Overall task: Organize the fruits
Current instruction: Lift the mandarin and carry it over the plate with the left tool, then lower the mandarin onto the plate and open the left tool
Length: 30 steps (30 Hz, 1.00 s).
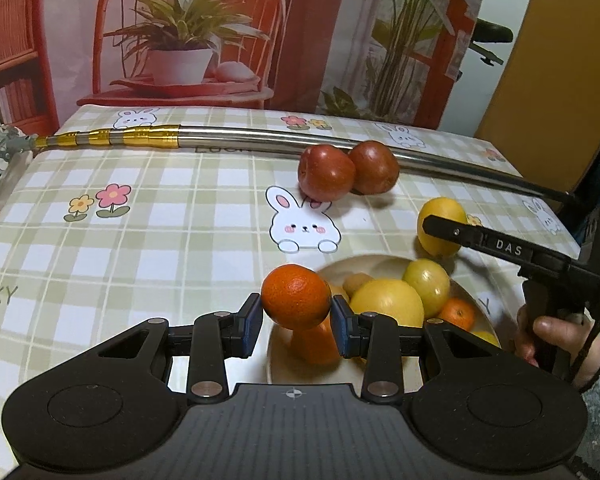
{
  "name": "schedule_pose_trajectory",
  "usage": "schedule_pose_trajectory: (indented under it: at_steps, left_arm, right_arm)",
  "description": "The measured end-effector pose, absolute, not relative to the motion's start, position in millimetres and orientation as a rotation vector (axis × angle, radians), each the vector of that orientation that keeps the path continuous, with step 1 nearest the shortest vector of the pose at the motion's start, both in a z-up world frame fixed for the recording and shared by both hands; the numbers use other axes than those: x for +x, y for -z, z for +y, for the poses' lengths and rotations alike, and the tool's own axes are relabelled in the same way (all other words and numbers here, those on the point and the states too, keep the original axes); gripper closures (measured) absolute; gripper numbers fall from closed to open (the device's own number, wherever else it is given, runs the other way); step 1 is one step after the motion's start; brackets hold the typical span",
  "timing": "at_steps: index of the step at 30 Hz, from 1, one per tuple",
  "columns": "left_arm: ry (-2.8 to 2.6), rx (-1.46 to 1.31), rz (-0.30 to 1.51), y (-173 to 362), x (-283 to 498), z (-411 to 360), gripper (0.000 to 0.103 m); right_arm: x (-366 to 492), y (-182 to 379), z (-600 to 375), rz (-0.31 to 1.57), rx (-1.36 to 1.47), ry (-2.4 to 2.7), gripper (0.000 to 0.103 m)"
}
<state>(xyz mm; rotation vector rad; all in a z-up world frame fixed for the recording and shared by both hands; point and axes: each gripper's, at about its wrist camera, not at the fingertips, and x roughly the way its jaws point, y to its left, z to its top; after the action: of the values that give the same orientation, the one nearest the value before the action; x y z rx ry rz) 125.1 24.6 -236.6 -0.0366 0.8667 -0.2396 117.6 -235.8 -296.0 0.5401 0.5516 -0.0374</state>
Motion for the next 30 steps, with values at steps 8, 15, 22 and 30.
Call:
schedule_pose_trajectory:
  at_steps: [8, 15, 22, 30]
  left_arm:
    - [0.252, -0.009, 0.872, 237, 105, 19, 0.064]
    - [0.260, 0.013, 0.880, 239, 94, 15, 0.064]
    - [0.296, 0.006, 0.881, 235, 89, 8, 0.064]
    - [0.386, 0.040, 0.894, 237, 88, -14, 0.064]
  right_arm:
    - [100, 295, -233, 0.541, 0.551, 0.043, 0.051]
    - [92, 294, -232, 0.530, 0.554, 0.049, 0.051]
    - [85, 292, -234, 0.537, 0.551, 0.078, 0.051]
    - [50, 281, -234, 0.529, 0.572, 0.099, 0.051]
